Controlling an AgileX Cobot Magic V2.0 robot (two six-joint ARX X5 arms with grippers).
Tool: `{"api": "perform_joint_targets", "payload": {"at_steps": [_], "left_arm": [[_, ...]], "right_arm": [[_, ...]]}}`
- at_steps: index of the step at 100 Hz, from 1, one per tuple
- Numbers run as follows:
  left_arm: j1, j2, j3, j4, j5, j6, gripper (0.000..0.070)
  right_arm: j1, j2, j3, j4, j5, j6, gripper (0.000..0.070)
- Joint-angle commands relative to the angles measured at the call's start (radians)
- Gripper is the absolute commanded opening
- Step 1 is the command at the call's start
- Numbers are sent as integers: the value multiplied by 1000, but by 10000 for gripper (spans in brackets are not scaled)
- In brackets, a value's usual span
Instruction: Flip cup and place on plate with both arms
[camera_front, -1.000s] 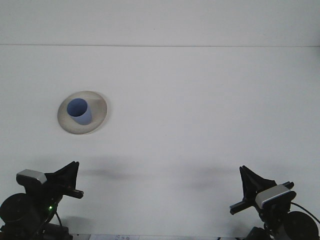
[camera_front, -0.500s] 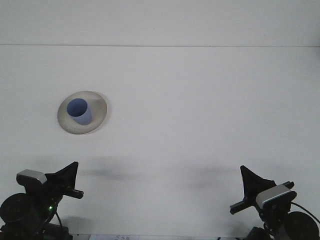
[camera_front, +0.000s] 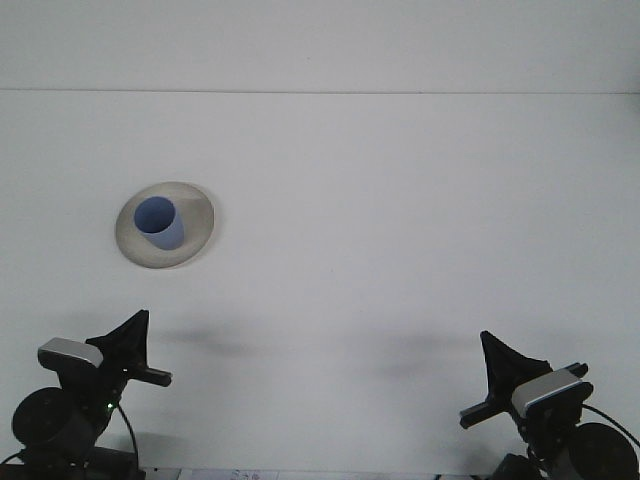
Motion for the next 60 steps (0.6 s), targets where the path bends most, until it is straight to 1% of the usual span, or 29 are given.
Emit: {"api": "perform_joint_targets", "payload": {"at_steps": [1,10,18,40,60], "left_arm": [[9,-26,-97,84,-83,81,15],[26,-80,-232,196,-185,86,15],[40,-119,-323,269,-227,89,15],[73,-161,-444,352,-231,94,15],[74,-161,-444,344,-230,100,15]], "right_arm": [[8,2,3,16,0,3,6],[8,2,3,16,0,3,6],[8,2,3,16,0,3,6],[8,2,3,16,0,3,6],[8,2,3,16,0,3,6]]}}
